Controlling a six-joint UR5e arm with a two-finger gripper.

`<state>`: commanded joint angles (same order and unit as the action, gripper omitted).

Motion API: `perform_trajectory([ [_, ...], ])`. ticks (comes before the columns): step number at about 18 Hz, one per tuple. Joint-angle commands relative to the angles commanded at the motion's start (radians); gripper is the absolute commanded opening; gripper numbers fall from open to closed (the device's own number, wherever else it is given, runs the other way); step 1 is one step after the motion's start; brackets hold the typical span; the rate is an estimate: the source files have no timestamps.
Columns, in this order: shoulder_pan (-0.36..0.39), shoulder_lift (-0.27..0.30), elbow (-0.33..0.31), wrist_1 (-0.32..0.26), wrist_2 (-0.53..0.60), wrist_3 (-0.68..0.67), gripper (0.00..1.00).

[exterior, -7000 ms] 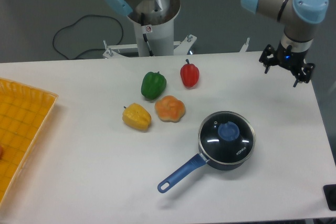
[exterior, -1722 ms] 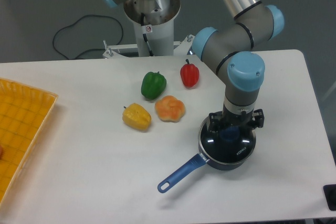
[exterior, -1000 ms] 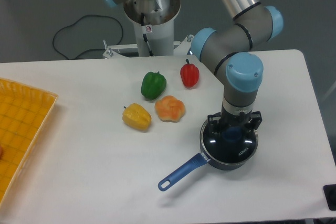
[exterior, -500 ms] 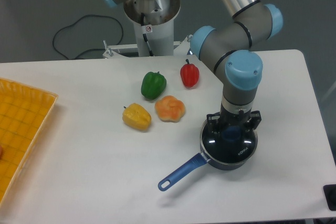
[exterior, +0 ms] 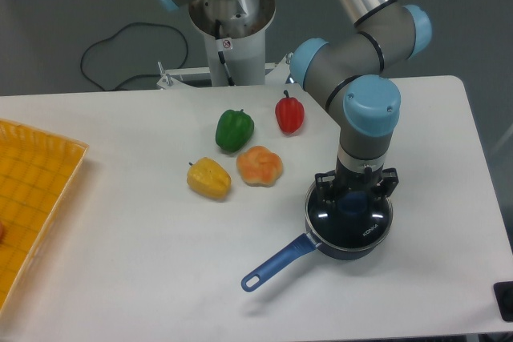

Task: Open the lid

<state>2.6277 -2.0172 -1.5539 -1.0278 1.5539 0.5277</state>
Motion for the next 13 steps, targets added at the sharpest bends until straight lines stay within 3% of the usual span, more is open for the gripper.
perform_trajectory([
  [13, 0.032, 0.069, 0.000, -0.049, -0.011, 0.031, 0.59],
])
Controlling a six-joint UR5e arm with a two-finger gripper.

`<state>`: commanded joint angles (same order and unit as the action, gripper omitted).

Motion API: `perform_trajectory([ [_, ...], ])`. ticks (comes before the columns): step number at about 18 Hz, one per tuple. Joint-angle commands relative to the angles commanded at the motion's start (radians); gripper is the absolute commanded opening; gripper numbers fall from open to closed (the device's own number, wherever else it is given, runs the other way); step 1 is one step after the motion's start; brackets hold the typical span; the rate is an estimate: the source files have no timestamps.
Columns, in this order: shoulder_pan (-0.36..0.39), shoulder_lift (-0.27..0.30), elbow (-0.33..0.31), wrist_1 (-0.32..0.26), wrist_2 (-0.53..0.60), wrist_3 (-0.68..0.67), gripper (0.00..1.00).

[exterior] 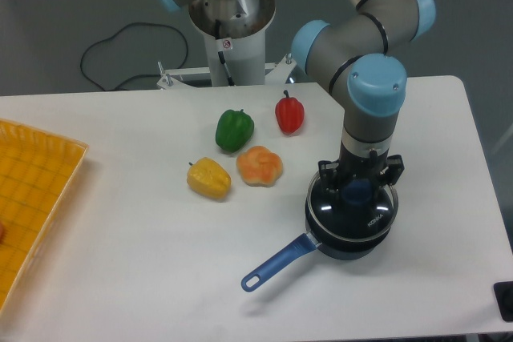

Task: Open the lid

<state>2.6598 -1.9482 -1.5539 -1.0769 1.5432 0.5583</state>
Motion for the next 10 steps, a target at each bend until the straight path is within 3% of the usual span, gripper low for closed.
perform_trajectory([
  [3, 0.018, 0.006, 0.002, -0.008, 0.002, 0.050, 0.59],
  [8, 0.061, 0.034, 0.006, -0.107, 0.006, 0.184, 0.59],
  [10, 0.074, 0.038, 0.006, -0.121, 0.005, 0.232, 0.58],
])
